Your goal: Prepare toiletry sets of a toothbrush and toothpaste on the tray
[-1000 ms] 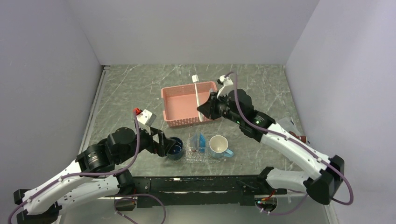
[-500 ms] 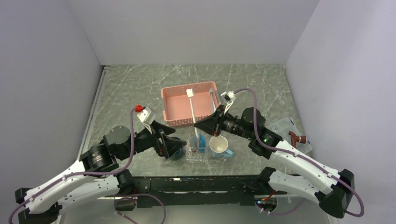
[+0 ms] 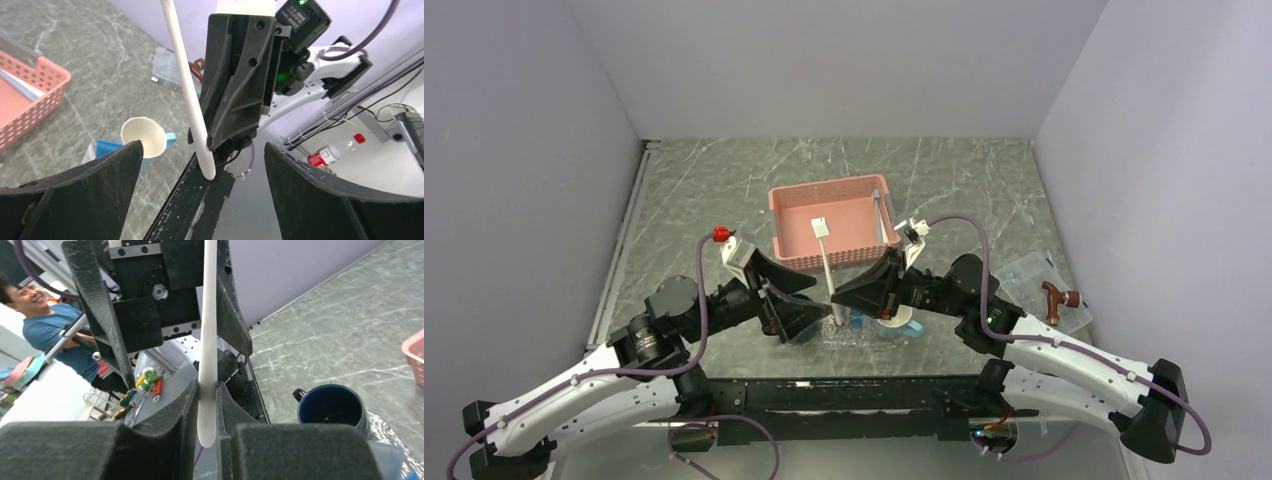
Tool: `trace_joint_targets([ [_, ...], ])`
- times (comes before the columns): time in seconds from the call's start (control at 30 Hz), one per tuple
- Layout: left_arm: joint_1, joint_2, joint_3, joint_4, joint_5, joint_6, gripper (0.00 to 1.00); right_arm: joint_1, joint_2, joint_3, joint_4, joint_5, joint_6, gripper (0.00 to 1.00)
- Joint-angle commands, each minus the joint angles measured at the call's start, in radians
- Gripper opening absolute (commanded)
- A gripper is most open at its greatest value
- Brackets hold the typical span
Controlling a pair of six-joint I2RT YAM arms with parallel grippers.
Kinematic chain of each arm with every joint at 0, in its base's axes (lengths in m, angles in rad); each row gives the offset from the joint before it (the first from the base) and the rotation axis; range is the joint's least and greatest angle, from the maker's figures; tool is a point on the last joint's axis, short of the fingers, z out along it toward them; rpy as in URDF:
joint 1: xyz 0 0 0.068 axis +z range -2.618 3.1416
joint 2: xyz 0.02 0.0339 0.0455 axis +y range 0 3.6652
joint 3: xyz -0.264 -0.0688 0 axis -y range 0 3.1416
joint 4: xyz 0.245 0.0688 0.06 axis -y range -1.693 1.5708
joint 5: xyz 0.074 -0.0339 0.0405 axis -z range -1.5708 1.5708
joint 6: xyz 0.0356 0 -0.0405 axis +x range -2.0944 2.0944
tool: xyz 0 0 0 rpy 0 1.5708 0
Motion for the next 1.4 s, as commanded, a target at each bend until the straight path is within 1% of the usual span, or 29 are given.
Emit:
trace_joint_targets([
  [0.0,0.004,-0.008,-0.021,0.177,0.055,-0.038,0.95,0.028,-0.022,-0.021,0.176,-0.017,0.038,0.0],
  [0.07,0.004,-0.008,-0.029,0.198,0.06,-0.041,0.93,0.035,-0.016,-0.034,0.224,-0.035,0.06,0.0],
  [0.17,0.003,-0.005,-0.034,0.225,0.074,-0.044,0.86,0.054,0.0,-0.043,0.267,-0.044,0.081,0.0],
  [0.33,0.003,-0.004,-0.037,0.258,0.1,-0.047,0.7,0.079,0.01,-0.057,0.322,-0.037,0.101,0.0],
  [0.63,0.003,-0.001,-0.04,0.281,0.125,-0.053,0.49,0.103,0.019,-0.052,0.336,-0.026,0.1,0.0],
  [0.77,0.004,0.003,-0.038,0.282,0.133,-0.052,0.46,0.116,0.035,-0.046,0.34,-0.018,0.101,0.0],
  [0.9,0.003,-0.001,-0.04,0.285,0.143,-0.054,0.4,0.129,0.043,-0.044,0.342,-0.008,0.096,0.0],
  [1.0,0.004,-0.007,-0.038,0.278,0.149,-0.05,0.29,0.134,0.041,-0.045,0.339,0.003,0.091,0.0],
  [1.1,0.003,-0.014,-0.038,0.268,0.151,-0.048,0.19,0.141,0.043,-0.04,0.326,0.011,0.082,0.0],
  [1.23,0.003,-0.025,-0.04,0.256,0.146,-0.048,0.0,0.15,0.049,-0.026,0.299,0.015,0.071,0.0],
  [1.27,0.004,-0.028,-0.041,0.254,0.145,-0.049,0.0,0.153,0.051,-0.019,0.285,0.015,0.067,0.0],
  [1.3,0.003,-0.03,-0.041,0.25,0.143,-0.048,0.0,0.155,0.053,-0.014,0.271,0.015,0.062,0.05],
  [1.33,0.003,-0.031,-0.039,0.241,0.142,-0.046,0.0,0.158,0.053,-0.009,0.254,0.016,0.057,0.18],
  [1.37,0.003,-0.031,-0.036,0.228,0.142,-0.04,0.0,0.16,0.05,-0.002,0.228,0.022,0.051,0.29],
])
